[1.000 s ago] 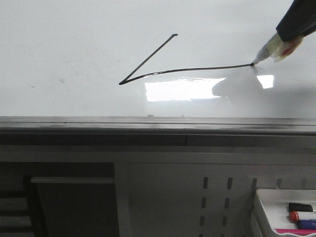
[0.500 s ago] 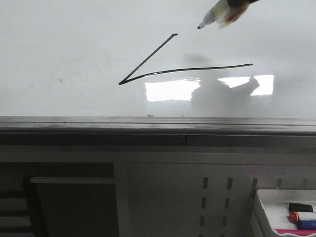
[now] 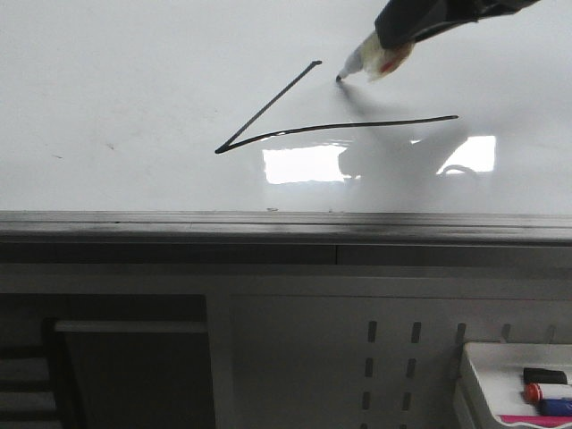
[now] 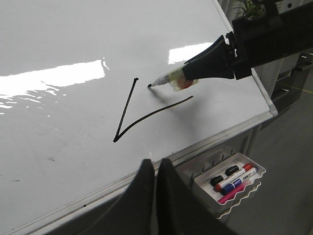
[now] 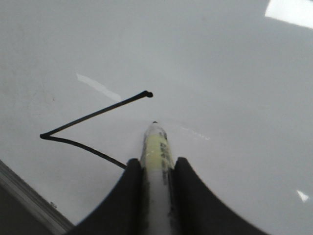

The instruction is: Write number 4 on whiteboard

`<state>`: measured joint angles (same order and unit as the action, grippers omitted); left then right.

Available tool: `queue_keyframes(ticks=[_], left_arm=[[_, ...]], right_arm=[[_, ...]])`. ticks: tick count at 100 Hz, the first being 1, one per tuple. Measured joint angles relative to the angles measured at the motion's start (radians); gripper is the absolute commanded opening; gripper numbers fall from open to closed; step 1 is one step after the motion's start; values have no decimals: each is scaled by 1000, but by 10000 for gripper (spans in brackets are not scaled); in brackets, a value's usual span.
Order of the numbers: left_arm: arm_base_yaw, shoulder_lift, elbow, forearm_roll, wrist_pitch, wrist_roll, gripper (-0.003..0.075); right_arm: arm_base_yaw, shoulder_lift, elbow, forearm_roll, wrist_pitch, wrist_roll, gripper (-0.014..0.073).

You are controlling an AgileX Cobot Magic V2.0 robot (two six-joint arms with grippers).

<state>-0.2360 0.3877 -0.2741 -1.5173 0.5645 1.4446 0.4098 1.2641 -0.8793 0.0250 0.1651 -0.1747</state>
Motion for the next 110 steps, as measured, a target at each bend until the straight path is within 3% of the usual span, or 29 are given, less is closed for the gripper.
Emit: queue_keyframes(ticks=[36,69,99,104,110], left_arm=[[0,0,0,0,2,0,-20],[0,0,0,0,2,0,-20],[0,0,0,-2,7,0,-18],[0,0,0,0,7,0,-1],[0,0,-3,36,13,0,73]], right_arm=[[-11,2,-4,0,32,3,-53],[63,0,47,78,274,3,-53],[82,-3,59,75,267,3,-53],[89,-10,52,72,275,3,-53],[106,-27,42,61,290,0,-53]])
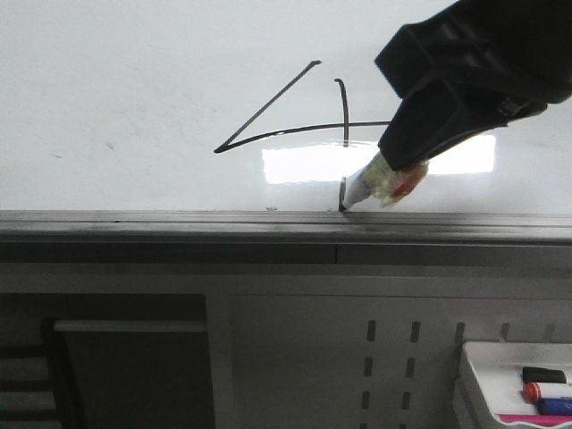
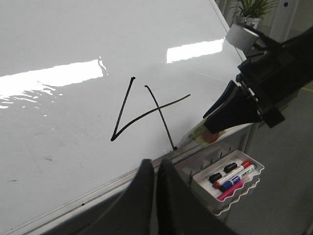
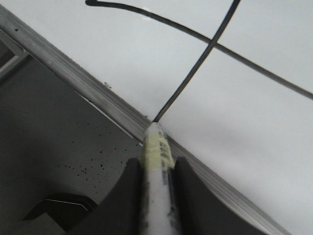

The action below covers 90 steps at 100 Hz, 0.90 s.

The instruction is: Write number 4 on whiteboard

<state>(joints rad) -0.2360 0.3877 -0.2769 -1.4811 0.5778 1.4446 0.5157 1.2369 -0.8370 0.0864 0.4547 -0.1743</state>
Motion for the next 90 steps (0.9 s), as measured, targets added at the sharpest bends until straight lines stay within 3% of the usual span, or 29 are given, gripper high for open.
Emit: queue_keyframes(ticks=[13,19,48,69,90], left_arm=[[-2,16,-55,185,33,-19,304],[-23,42,-98,264,38,-41,349],[-234,346,-301,562,98,-62,330],[-367,563,-452,592,112,-64,330],[-429,710,-546,598,123,-64,330]], right_arm=[[74,-90,-21,-9,9,-36,-54],[123,-135,-28,-13,17,-69,-54],[330,-172,-29,-19,74,-301,-54],[390,-164,-29,-19,16,-323,-54],[392,-160,-29,-21,13,-325,-54]])
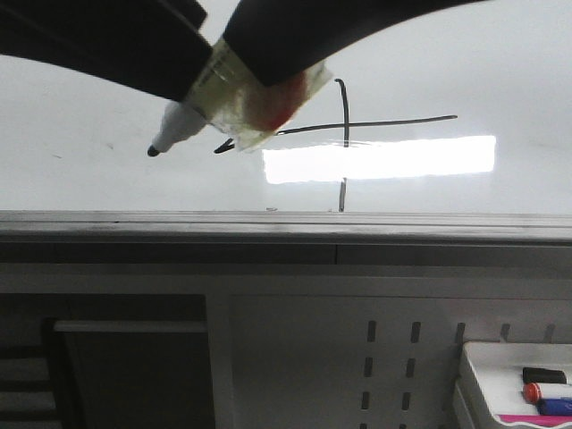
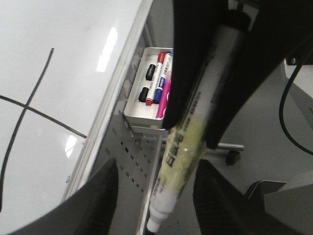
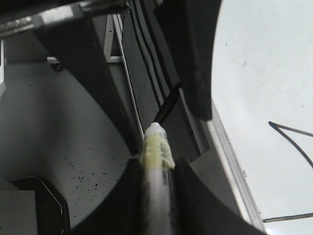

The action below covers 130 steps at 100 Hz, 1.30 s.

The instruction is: Write number 4 on whiteboard

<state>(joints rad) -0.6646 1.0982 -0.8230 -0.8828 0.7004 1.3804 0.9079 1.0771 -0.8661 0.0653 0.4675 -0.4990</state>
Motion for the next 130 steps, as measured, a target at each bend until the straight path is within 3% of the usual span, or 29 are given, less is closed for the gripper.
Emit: queue_keyframes(ticks=[58,67,86,107,116,130], left_arm=[[-4,143,-19,6,35,0,265],[-4,143,-19,7,39,0,205],[-7,143,-19,24,53,11,-22],[-10,143,-19,49,67,42,-20],[-10,143,-20,54,67,42,-20],[-11,143,-21,51,69,37,-20]], right_arm=[[0,32,0,0,-4,-4,-54],[0,40,0,0,-6,-4,-54],[13,40,0,-9,-9,-7,-54],[23,40,0,-7,-2,-7,-47],[23,40,0,-7,-2,-7,47],[23,40,0,-12,-21,-7,363]])
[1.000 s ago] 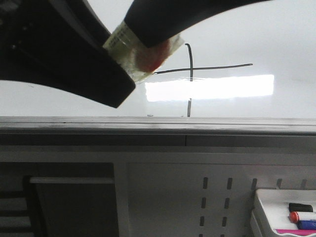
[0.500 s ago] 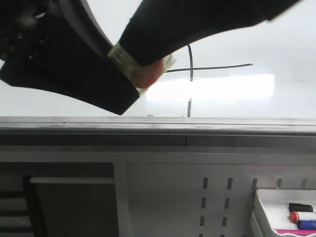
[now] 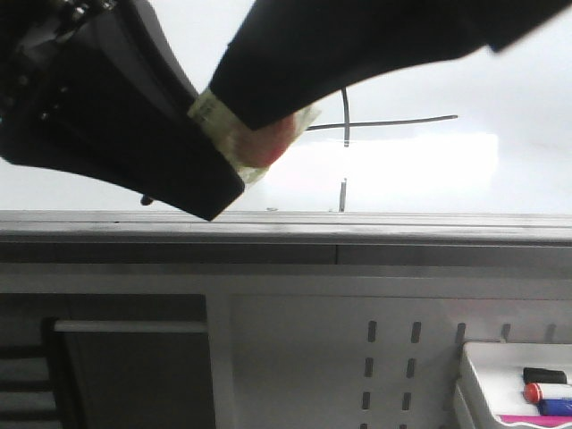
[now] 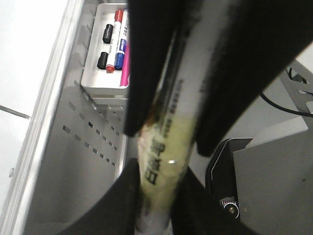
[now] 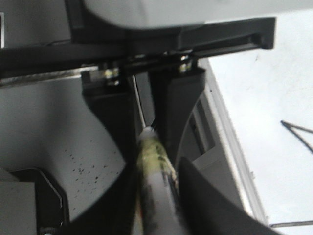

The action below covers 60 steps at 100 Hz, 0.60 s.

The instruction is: Write number 4 on whiteboard

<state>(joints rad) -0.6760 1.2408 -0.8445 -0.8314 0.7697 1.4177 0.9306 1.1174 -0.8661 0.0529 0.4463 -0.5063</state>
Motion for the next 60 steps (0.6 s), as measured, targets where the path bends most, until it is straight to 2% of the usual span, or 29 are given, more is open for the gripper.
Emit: queue_keyframes(ticks=[3,10,25,35,42,49,60], left_arm=[[-1,0,0,-5,0,-5,-20],[-1,0,0,-11,-12,-23,-20],[3,0,2,-20,-77,-111,-20],[25,0,30,-39,-195,-187,-20],[38,0,60,-85,-312,-225,-20],[42,4,88,-164,-435,-242,-20],[42,30,105,-314,-599,-251,-20]], right_arm=[[0,-3,0,-2,-12,0,430],[2,-21,0,-2,-20,0,507],[-17,-107,0,-8,-28,0,509],[-56,-172,0,-12,-30,17,489],[-89,-216,0,-12,-30,52,421],[-130,-249,0,-12,-23,97,304],[-192,-277,0,-12,13,135,57]])
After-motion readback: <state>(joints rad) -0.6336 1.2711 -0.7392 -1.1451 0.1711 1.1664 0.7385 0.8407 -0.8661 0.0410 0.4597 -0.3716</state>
